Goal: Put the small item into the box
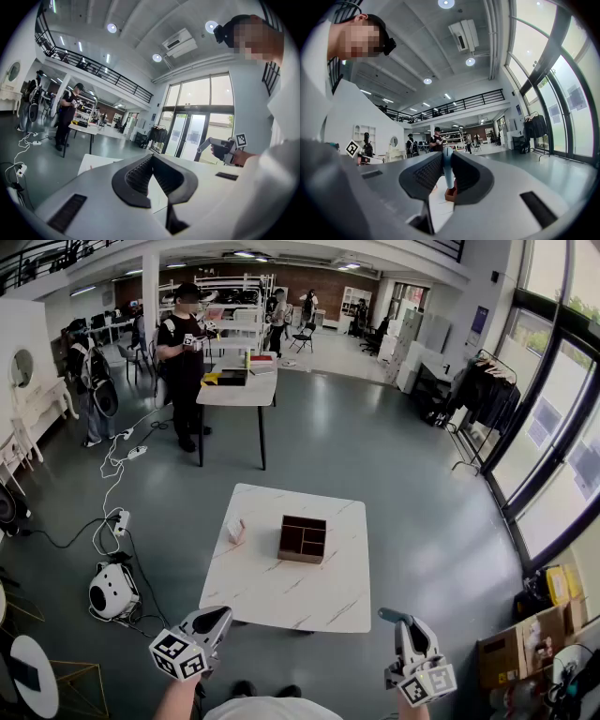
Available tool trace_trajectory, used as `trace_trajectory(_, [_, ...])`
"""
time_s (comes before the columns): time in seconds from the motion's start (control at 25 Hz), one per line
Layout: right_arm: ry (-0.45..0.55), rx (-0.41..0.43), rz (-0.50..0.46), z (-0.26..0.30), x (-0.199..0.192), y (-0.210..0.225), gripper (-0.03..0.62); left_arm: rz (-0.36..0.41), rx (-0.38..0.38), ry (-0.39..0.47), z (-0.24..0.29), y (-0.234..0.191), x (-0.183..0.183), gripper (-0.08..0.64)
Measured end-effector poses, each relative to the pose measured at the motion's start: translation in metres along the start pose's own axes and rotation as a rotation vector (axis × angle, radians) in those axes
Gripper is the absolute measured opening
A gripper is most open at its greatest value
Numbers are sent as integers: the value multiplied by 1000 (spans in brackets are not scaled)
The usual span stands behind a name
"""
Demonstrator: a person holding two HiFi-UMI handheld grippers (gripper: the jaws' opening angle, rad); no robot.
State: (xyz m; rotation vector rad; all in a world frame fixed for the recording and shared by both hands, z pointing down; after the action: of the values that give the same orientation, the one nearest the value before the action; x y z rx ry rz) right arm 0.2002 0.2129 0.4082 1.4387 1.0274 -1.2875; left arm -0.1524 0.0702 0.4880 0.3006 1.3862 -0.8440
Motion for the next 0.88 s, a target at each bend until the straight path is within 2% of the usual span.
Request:
trace_trajectory(0.6, [0,5,23,-3,-3,0,81,-3,2,-14,-3,2,-5,14])
trace_trajectory(0.88, [-34,14,40,-8,-12,10,81,0,12,-34,-1,11,-12,14])
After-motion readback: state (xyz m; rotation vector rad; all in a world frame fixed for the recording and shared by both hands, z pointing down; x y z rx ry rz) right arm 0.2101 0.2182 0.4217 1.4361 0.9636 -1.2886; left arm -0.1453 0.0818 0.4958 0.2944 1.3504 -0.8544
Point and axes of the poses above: the fingertips, and each gripper's own axes: z forward along the fingers, y to its right, x out of its top, the point moved 1 cm from there along -z, backward along the fingers, and after that the axes turned 10 degrees about x, right-handed, at the moved point
